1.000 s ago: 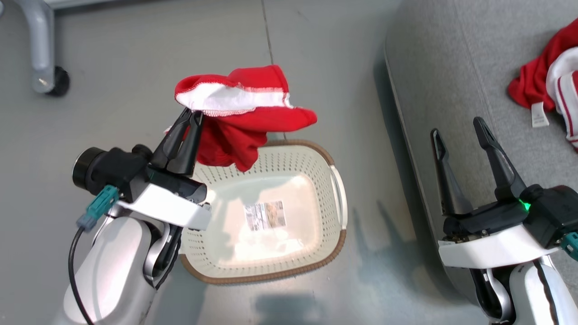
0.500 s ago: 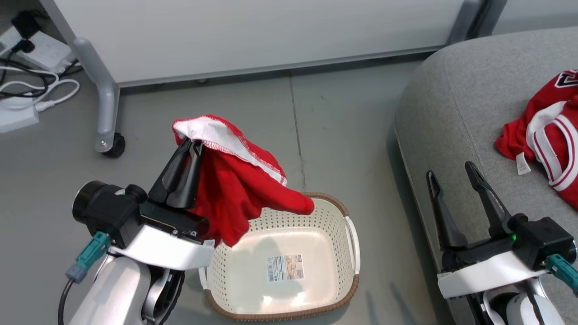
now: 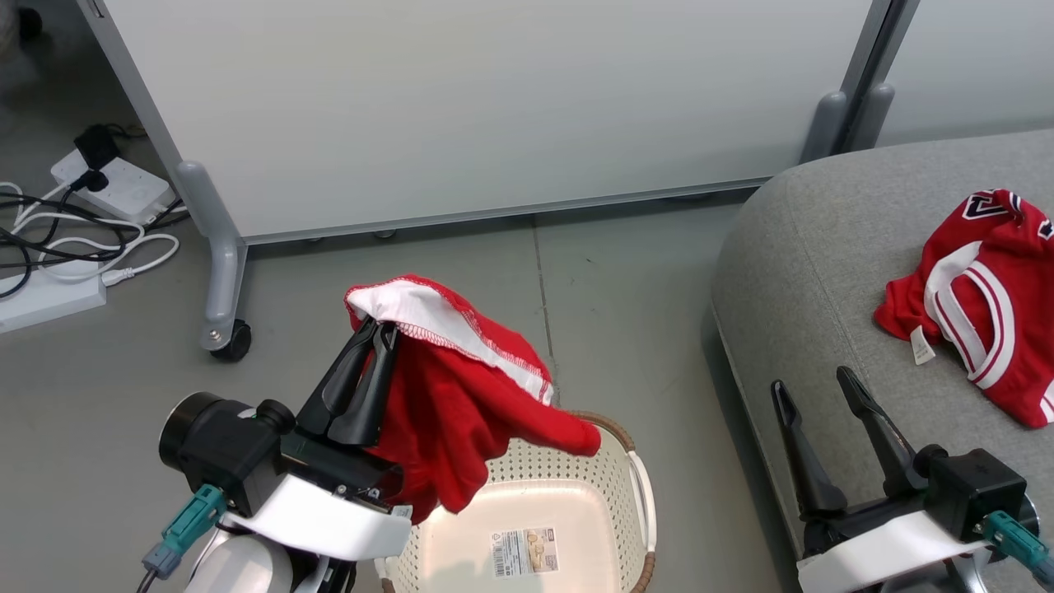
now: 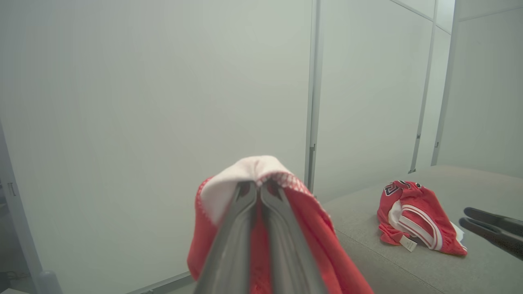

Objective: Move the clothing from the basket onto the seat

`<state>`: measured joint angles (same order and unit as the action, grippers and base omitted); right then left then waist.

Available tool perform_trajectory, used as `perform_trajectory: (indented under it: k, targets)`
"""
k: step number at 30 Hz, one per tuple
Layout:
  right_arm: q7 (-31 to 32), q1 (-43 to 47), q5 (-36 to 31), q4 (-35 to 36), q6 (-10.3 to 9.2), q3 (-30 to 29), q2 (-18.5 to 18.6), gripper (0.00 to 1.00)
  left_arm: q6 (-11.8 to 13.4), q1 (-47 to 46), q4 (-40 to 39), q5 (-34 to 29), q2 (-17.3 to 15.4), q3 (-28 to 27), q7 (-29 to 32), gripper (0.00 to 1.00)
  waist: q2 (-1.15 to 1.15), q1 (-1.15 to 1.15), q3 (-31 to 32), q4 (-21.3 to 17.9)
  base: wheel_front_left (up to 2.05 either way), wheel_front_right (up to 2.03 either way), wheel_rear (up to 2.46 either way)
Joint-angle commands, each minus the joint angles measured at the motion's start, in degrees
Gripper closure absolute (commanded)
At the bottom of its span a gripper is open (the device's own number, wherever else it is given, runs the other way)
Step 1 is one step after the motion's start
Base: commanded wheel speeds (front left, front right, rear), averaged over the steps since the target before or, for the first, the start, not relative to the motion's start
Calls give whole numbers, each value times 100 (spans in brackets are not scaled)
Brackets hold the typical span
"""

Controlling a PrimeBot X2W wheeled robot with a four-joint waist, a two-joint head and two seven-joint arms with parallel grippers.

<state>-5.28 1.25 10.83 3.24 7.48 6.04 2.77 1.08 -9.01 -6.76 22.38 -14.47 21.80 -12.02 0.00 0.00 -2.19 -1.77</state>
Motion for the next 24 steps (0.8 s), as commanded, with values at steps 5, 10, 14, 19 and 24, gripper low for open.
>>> perform_trajectory:
  k: [5,10,14,19,24]
  targets:
    - [66,147,83,62,3,-1,26,0,109,151,-123,35,-32,19,60,100,0,0,151,-49,0,0,0]
    - [87,162,105,73,3,7,26,0,115,148,-131,15,-57,47,87,100,0,0,205,-68,0,0,0]
    - [104,172,98,59,3,23,27,0,169,169,-152,2,-79,29,102,100,0,0,238,-88,0,0,0]
    - [88,172,80,54,3,-1,27,0,189,172,-151,24,-89,26,95,100,0,0,256,-98,0,0,0]
    - [78,95,55,89,3,41,26,0,191,159,-156,37,-111,42,106,100,0,0,277,-87,0,0,0]
